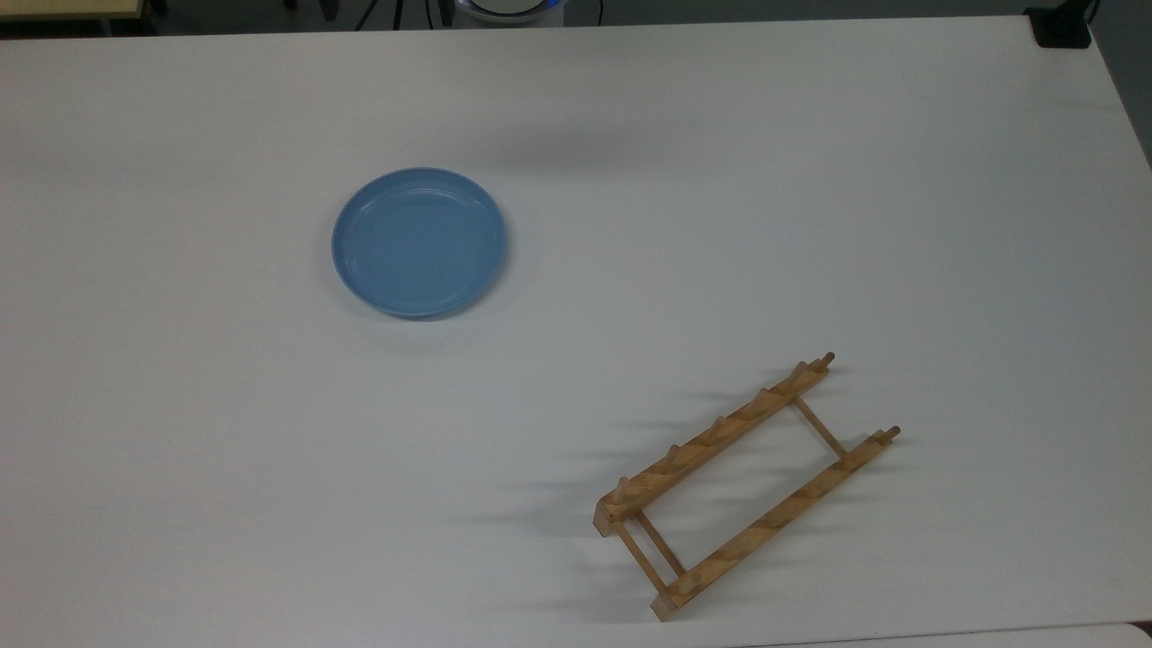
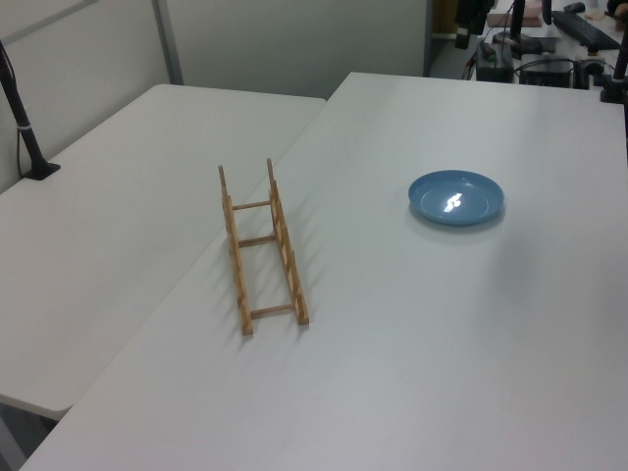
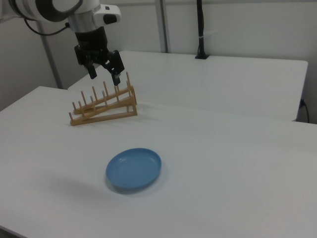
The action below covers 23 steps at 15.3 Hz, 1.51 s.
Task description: Place plate in plate rack
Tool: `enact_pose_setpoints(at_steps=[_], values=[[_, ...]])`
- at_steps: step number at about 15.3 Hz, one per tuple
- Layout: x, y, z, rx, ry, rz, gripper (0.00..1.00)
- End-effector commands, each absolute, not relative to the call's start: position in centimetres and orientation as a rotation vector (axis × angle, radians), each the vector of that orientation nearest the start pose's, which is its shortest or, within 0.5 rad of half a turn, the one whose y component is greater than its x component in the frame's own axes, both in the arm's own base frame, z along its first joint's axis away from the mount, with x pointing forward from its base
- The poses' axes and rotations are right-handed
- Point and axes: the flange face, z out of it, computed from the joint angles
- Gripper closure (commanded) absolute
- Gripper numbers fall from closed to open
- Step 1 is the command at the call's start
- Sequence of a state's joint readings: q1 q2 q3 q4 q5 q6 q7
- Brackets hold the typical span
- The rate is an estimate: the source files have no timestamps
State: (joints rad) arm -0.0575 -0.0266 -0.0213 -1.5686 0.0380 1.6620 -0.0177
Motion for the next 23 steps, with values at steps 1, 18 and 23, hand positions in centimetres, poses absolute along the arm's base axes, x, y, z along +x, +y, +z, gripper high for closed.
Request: enact_pose_setpoints(at_steps=[1,18,23], values=[[54.9,-3.5,64.8,-3.107,0.069,-0.196,0.0],[54.3,-15.5,55.6,-3.133,-0.502,0.12,0.0],[54.9,-17.0,45.3,-3.183,-0.424,-0.034,0.0]])
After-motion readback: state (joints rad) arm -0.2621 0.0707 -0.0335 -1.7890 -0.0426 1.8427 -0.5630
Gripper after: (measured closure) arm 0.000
